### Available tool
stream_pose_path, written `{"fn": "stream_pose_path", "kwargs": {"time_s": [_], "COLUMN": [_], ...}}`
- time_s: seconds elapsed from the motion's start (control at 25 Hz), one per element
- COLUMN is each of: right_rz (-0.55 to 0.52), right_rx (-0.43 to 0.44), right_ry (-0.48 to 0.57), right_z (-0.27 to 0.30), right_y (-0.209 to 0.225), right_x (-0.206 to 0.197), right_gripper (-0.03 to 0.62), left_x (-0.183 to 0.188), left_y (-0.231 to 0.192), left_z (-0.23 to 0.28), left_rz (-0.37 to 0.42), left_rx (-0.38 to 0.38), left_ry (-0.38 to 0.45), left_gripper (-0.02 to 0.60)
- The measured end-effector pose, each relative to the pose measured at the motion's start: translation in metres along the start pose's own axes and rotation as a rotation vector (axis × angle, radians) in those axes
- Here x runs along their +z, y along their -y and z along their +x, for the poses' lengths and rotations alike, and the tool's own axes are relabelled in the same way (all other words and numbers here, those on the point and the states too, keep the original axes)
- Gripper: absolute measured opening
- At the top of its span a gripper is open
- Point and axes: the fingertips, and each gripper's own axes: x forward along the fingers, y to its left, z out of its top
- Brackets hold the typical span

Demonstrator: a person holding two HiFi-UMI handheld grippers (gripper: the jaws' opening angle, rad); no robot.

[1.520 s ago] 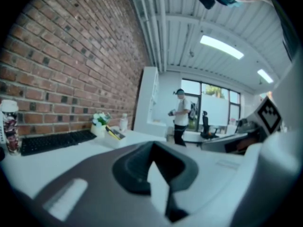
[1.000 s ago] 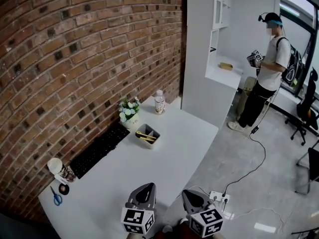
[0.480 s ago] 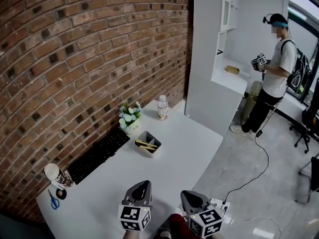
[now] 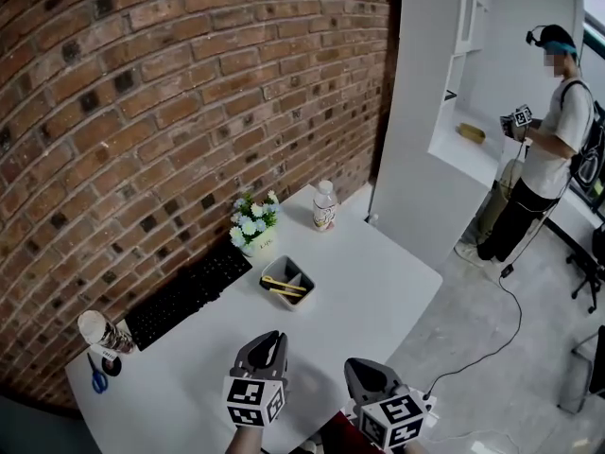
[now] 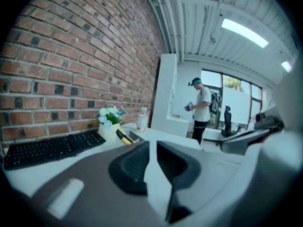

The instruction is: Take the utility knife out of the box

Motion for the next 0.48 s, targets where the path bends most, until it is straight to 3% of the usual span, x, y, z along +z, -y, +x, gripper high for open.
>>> {"fn": "stream_pose_path", "kwargs": {"time_s": [0.48], "right_rz": [-0.009], "right_rx": [0.069], "right_ry": [-0.052], "right_z": [0.054], "right_y": [0.033], "right_x": [0.016], "right_gripper": [0.008], "left_x": [-0.014], "left_y": [-0.038], "left_z": [0.063], "left_rz": [-0.086], "left_rx": [0.1], "left_ry": [-0.07], "left_gripper": [0.077]}}
